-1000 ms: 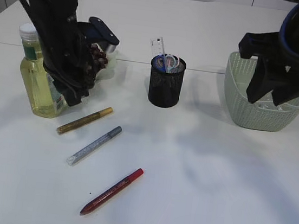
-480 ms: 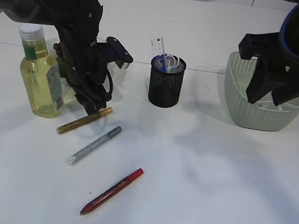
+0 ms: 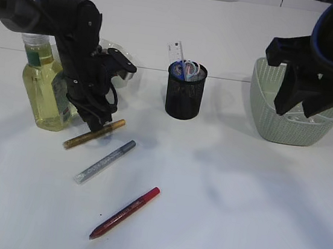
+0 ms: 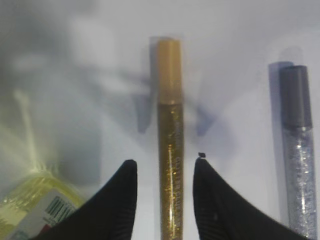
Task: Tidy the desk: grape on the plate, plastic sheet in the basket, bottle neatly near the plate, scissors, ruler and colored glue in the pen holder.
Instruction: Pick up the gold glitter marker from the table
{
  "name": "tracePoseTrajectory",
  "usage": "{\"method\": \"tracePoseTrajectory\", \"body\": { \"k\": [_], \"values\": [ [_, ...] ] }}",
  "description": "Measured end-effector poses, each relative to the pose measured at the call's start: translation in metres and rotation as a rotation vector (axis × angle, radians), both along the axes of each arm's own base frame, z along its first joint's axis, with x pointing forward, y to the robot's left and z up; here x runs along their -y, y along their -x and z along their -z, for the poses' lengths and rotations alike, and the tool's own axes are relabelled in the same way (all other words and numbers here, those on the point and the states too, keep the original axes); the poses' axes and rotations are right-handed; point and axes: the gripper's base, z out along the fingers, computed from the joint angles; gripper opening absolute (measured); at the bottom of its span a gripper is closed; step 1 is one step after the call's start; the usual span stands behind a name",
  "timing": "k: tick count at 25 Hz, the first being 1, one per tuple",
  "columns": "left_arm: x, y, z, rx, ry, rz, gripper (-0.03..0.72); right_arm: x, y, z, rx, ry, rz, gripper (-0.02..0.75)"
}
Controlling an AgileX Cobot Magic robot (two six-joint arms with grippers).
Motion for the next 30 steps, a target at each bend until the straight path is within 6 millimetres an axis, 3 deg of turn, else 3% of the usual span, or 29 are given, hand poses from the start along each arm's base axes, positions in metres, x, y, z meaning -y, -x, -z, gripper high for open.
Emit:
{"method": "tracePoseTrajectory", "body": {
  "k": [4, 30],
  "values": [
    [-0.0073, -0.0027, -0.0003, -0.02, 0.039, -0.016, 0.277, 0.0, 0.0, 0.0, 0.0, 0.001, -0.002, 0.333],
    [-0.0027, -0.0007, 0.0006, -0.045, 0.092, 0.018, 0.258, 0.0003, -0.0001, 0.0, 0.002, 0.004, -0.004, 0.333]
  ]
}}
